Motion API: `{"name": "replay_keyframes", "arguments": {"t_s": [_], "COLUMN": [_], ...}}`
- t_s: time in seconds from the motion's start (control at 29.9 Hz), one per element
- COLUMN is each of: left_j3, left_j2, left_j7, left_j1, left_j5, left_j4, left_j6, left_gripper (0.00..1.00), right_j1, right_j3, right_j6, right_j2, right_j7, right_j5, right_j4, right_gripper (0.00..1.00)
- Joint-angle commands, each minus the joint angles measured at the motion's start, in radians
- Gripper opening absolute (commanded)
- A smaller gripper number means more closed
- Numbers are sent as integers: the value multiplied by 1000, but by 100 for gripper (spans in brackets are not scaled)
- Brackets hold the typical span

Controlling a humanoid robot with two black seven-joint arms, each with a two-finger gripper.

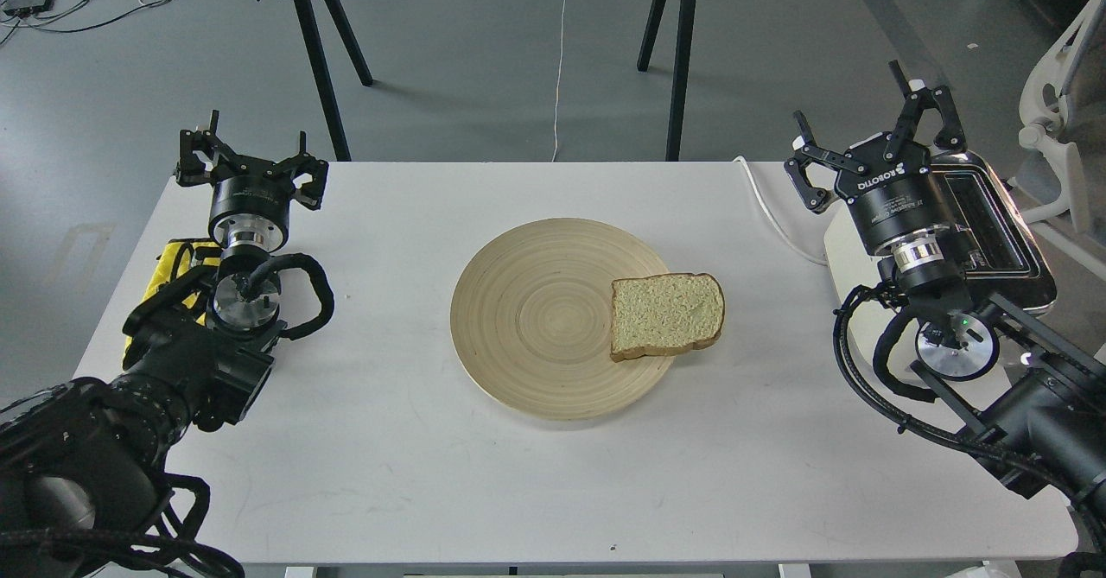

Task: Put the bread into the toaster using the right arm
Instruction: 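Move the right gripper down toward the bread slice on the plate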

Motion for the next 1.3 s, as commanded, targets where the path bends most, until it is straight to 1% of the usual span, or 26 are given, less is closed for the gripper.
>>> {"name": "replay_keyframes", "arguments": {"t_s": [0.0, 0.3, 0.43, 0.5, 0.67, 0.74, 0.87, 1.0, 1.14, 1.27], "left_j3": [2, 0, 0, 0, 0, 0, 0, 0, 0, 0], "left_j2": [0, -2, -2, -2, -2, -2, -2, -2, -2, -2], "left_j7": [1, 0, 0, 0, 0, 0, 0, 0, 0, 0], "left_j1": [0, 0, 0, 2, 0, 2, 0, 0, 0, 0], "left_j5": [0, 0, 0, 0, 0, 0, 0, 0, 0, 0], "left_j4": [-1, -2, -2, -2, -2, -2, -2, -2, -2, -2], "left_j6": [0, 0, 0, 0, 0, 0, 0, 0, 0, 0], "left_gripper": [100, 100, 100, 100, 100, 100, 100, 100, 100, 100], "right_j1": [1, 13, 22, 45, 103, 120, 145, 146, 142, 131], "right_j3": [1, -8, -16, -20, -97, -140, -222, -296, -368, -440], "right_j6": [0, 0, 0, -71, -347, -435, -573, -683, -743, -797], "right_j2": [1, 9, 7, 7, 7, 7, 7, 4, -10, -33], "right_j7": [0, 0, 0, 0, 0, 0, 0, 0, 0, 0], "right_j5": [0, -5, -55, -122, -363, -441, -537, -589, -611, -626], "right_j4": [0, -1, 4, 5, 31, 56, 79, 99, 135, 142], "right_gripper": [99, 99, 99, 99, 99, 99, 99, 99, 99, 99]}}
